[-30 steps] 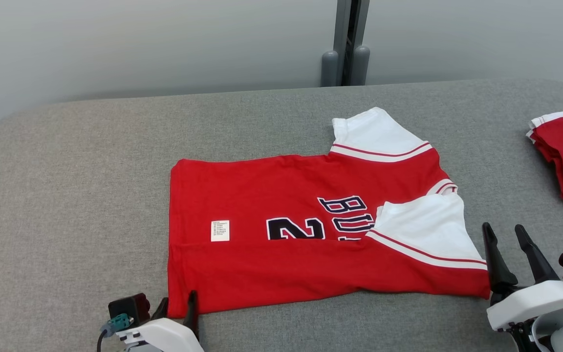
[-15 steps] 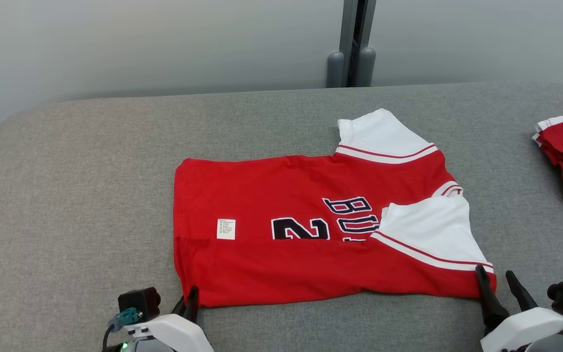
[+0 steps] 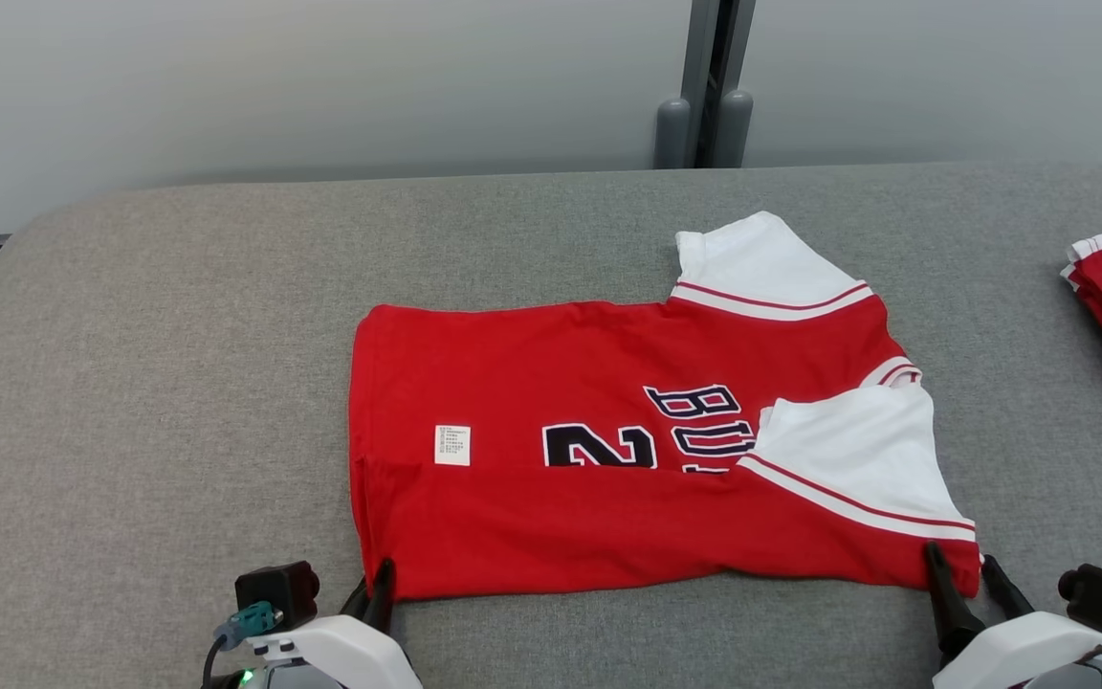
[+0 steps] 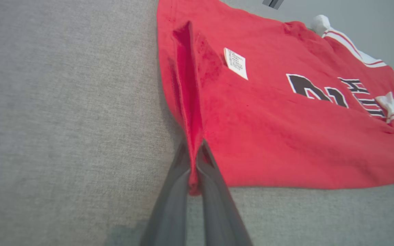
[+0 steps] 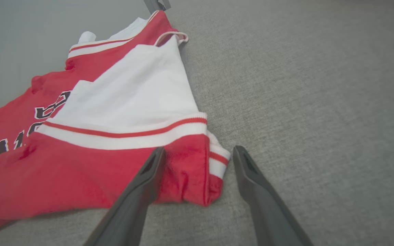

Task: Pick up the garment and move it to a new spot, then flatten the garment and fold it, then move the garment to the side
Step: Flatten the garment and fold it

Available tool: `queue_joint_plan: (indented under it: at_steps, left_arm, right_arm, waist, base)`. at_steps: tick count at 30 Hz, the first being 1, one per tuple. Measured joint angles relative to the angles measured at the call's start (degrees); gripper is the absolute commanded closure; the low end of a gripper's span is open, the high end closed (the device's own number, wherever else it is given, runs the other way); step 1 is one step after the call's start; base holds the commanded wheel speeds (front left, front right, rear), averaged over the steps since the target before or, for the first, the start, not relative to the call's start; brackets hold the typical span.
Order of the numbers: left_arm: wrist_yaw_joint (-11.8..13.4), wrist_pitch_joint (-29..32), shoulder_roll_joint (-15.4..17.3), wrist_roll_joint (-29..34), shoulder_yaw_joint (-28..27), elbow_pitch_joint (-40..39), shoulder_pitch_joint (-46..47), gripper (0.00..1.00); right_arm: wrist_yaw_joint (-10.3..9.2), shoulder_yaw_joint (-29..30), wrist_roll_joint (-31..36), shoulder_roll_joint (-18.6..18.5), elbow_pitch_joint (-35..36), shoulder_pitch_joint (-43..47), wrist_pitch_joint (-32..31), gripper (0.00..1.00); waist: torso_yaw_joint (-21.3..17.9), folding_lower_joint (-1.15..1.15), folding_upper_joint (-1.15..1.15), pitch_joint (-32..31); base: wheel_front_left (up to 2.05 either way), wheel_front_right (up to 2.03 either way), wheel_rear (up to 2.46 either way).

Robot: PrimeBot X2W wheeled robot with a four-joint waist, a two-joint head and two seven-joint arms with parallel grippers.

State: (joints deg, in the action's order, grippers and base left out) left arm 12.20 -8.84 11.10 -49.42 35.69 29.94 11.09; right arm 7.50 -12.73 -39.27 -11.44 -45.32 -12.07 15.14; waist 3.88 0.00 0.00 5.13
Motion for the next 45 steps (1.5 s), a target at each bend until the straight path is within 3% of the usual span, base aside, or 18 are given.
queue_joint_plan:
  at_steps: [1, 2, 3, 15, 28, 39, 45]
  left_arm:
    - [0.1, 0.0, 0.1, 0.0, 0.0, -0.2, -0.1, 1.0]
    - [0.2, 0.1, 0.2, 0.0, 0.0, -0.3, -0.1, 1.0]
    - [0.3, 0.1, 0.3, 0.0, 0.1, -0.4, -0.1, 1.0]
    - [1.0, 1.2, 2.7, 1.1, 1.3, -2.5, -0.9, 1.0]
    - [2.2, 4.3, 7.6, 0.9, 2.0, -10.2, -5.9, 1.0]
    - [4.4, 6.1, 10.8, -0.7, 1.5, -16.6, -11.6, 1.0]
    - [5.6, 8.8, 12.9, -0.8, 2.3, -19.7, -13.4, 1.0]
  right_arm:
    - [0.0, -0.3, -0.3, 0.0, -0.2, -0.1, 0.0, 0.14]
    - [-0.01, -0.8, -0.7, 0.0, -0.3, -0.3, 0.0, 0.67]
    - [-0.01, -1.4, -0.8, -0.1, -0.4, -0.4, 0.0, 1.0]
    - [0.01, -4.3, -1.8, -2.6, 2.9, 0.0, 0.0, 1.0]
    - [0.01, -8.2, -9.3, -6.5, 8.7, 3.5, -2.6, 1.0]
    - [0.01, -9.2, -18.1, -9.7, 15.9, 10.5, -11.2, 1.0]
    - [0.01, -8.6, -19.7, -11.7, 19.7, 13.7, -13.4, 1.0]
  waist:
    - [0.0, 0.0, 0.0, 0.0]
    - [0.0, 0.0, 0.0, -0.1]
    - [0.0, 0.0, 0.0, -0.2]
    - [-0.2, 0.0, 0.0, -0.8]
    - [-1.3, 0.0, 0.0, -2.5]
    - [-2.0, 0.0, 0.0, -5.4]
    - [-2.1, 0.0, 0.0, -5.9]
  base:
    - [0.0, 0.0, 0.0]
    - [0.0, 0.0, 0.0]
    - [0.0, 0.0, 0.0]
    - [0.0, 0.0, 0.0]
    - [0.0, 0.0, 0.0]
    - [0.0, 0.0, 0.0]
    - [0.0, 0.0, 0.0]
